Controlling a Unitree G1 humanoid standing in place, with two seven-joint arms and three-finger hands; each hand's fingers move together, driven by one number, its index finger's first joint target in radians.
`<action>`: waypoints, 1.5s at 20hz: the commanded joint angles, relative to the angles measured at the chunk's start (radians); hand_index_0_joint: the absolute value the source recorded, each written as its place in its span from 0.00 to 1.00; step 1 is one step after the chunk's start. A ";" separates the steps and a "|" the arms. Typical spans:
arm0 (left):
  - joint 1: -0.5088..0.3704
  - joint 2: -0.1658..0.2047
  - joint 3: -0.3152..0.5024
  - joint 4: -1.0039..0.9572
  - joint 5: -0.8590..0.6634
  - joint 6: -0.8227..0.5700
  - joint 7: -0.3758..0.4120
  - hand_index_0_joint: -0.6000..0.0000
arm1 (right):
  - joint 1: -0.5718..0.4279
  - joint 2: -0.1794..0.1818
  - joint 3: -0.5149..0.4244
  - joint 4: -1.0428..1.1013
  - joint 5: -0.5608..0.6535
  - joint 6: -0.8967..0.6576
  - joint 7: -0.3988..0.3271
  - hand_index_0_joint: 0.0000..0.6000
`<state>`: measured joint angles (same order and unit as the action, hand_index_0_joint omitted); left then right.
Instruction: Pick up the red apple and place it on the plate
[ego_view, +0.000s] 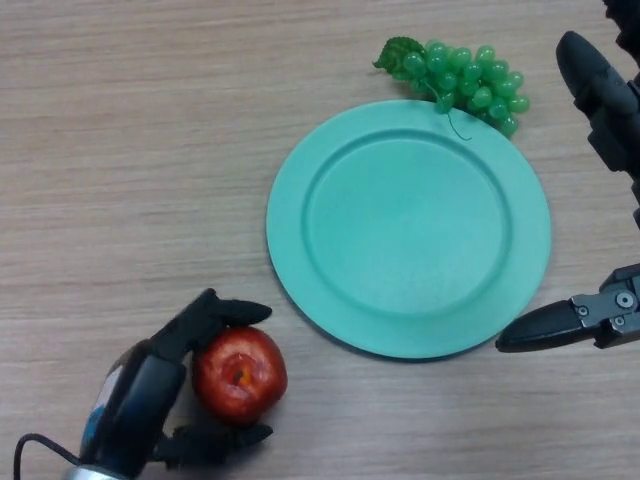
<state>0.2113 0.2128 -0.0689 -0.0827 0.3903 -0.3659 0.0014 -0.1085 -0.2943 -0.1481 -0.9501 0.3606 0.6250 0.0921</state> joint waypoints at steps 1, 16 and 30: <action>-0.024 0.007 0.078 -0.194 -0.064 -0.096 0.055 0.00 | -0.020 -0.017 -0.049 -0.046 0.041 -0.133 -0.015 0.00; -0.634 -0.023 -0.181 0.306 0.006 0.025 0.055 0.00 | 0.016 -0.022 -0.047 -0.097 0.055 -0.142 -0.027 0.00; -0.691 -0.023 -0.193 0.275 0.004 0.252 0.145 1.00 | 0.035 -0.071 -0.068 -0.097 0.100 -0.156 -0.053 0.00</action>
<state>-0.4402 0.1802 -0.3107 0.2349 0.4211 -0.0309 0.0818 -0.0536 -0.3426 -0.1512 -0.9950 0.3988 0.6240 0.0543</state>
